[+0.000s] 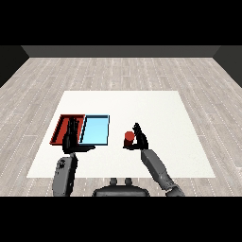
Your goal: Pick the red can and put it in the red box
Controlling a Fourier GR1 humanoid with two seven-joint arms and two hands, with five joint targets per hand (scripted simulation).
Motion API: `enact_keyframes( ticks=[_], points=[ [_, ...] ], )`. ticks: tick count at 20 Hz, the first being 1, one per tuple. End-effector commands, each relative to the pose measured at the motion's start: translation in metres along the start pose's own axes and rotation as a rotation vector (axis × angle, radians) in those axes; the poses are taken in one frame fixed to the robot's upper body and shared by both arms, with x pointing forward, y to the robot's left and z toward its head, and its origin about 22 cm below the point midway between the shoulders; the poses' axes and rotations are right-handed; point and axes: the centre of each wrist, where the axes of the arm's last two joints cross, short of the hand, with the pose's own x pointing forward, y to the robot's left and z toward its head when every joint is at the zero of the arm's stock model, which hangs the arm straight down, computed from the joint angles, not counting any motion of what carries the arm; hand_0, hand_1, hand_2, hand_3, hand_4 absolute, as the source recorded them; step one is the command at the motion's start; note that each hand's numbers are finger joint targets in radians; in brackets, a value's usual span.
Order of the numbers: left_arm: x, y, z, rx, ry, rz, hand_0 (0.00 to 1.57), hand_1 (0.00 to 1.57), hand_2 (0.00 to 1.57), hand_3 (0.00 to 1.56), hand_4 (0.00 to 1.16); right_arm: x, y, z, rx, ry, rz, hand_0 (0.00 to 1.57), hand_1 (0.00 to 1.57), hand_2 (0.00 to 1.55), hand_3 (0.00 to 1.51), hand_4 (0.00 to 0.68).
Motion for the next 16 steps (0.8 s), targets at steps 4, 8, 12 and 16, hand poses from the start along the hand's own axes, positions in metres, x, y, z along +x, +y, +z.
enact_keyframes(
  ticks=[4, 8, 12, 16],
  points=[
    [0.002, 0.001, 0.0, 0.01, 0.002, -0.001, 0.0, 0.0, 0.0, 0.0, 0.0, 0.003, 0.002, -0.006, 0.024, -0.012, -0.015, 0.0, 0.0, 0.0, 0.0, 0.0],
    [-0.005, -0.009, -0.015, 0.015, -0.004, 0.009, 0.0, 0.0, 0.0, 0.0, 0.0, -0.008, 0.016, -0.015, 0.043, 0.024, -0.022, 0.0, 0.0, 0.0, 0.0, 0.0],
    [-0.005, 0.003, 0.019, 0.001, 0.0, 0.004, 0.0, 0.0, 0.0, 0.0, 0.0, -0.008, 0.004, -0.033, 0.027, 0.049, -0.025, 0.0, 0.0, 0.0, 0.0, 0.0],
    [-0.015, 0.013, -0.002, 0.007, -0.008, 0.018, 0.0, 0.0, 0.0, 0.0, 0.0, 0.0, 0.035, -0.027, 0.017, 0.033, 0.03, 0.0, 0.0, 0.0, 0.0, 0.0]
  ],
)
